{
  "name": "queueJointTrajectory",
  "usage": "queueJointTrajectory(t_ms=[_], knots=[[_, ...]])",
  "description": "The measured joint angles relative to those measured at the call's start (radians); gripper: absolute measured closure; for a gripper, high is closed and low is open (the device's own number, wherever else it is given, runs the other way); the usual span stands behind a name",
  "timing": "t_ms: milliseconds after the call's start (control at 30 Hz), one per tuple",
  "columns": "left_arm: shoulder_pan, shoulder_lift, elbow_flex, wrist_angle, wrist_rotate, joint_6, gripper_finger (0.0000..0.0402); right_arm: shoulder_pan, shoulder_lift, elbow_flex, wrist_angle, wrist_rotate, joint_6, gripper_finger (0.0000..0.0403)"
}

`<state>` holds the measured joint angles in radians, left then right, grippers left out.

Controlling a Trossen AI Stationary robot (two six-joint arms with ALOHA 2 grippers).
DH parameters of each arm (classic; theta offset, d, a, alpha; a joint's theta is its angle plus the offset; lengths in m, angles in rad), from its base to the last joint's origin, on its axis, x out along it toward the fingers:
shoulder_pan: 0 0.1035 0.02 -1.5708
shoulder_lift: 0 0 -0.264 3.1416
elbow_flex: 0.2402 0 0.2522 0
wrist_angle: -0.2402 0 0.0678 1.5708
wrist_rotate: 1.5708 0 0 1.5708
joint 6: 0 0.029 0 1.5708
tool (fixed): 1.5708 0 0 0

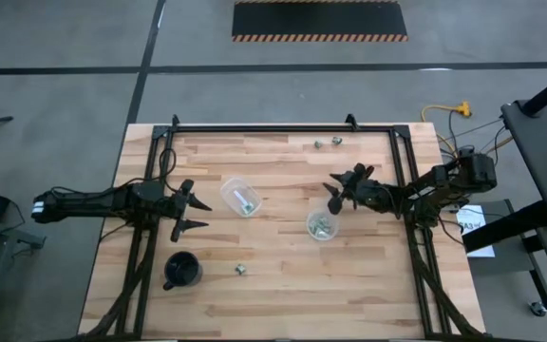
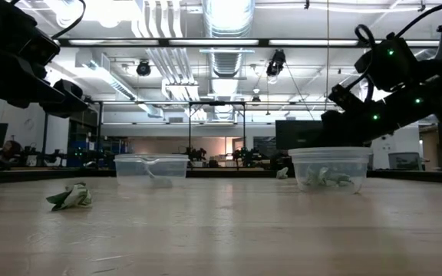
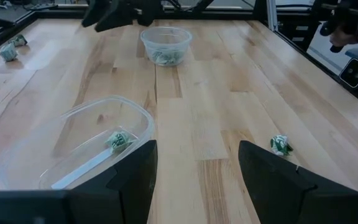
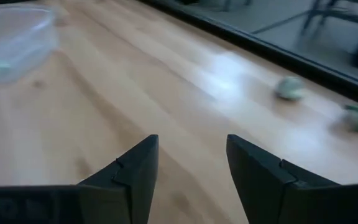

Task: Pick and place Stevia / Truvia into bins
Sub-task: Put the top green stevia packet into the left transparent container

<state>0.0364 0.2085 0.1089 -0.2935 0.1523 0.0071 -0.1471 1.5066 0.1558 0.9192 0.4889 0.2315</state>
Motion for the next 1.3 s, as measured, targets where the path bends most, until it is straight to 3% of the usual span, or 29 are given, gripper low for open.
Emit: queueJointTrajectory(t_ms=[300, 400, 567, 767, 900, 1100, 1300], knots=[[0.0, 0.0, 0.0, 0.0, 0.0, 0.0, 0.0193, -0.013, 0.0, -0.001, -0.003, 0.309, 0.005, 0.0245], [0.0, 0.0, 0.0, 0.0, 0.0, 0.0, 0.0193, -0.055, 0.0, 0.001, -0.005, 0.341, 0.03, 0.0252], [0.0, 0.0, 0.0, 0.0, 0.0, 0.0, 0.0193, -0.185, 0.0, 0.045, -0.077, 0.153, 0.117, 0.0257], [0.0, 0.0, 0.0, 0.0, 0.0, 0.0, 0.0193, -0.341, 0.0, 0.209, -0.46, -0.049, 0.16, 0.0256], [0.0, 0.0, 0.0, 0.0, 0.0, 0.0, 0.0193, -0.39, 0.0, 0.317, -0.641, -0.075, 0.151, 0.0262], [0.0, 0.0, 0.0, 0.0, 0.0, 0.0, 0.0193, -0.426, 0.0, 0.437, -0.731, -0.087, 0.127, 0.0271], [0.0, 0.0, 0.0, 0.0, 0.0, 0.0, 0.0193, -0.516, 0.0, 0.58, -1.005, -0.215, 0.157, 0.0271]])
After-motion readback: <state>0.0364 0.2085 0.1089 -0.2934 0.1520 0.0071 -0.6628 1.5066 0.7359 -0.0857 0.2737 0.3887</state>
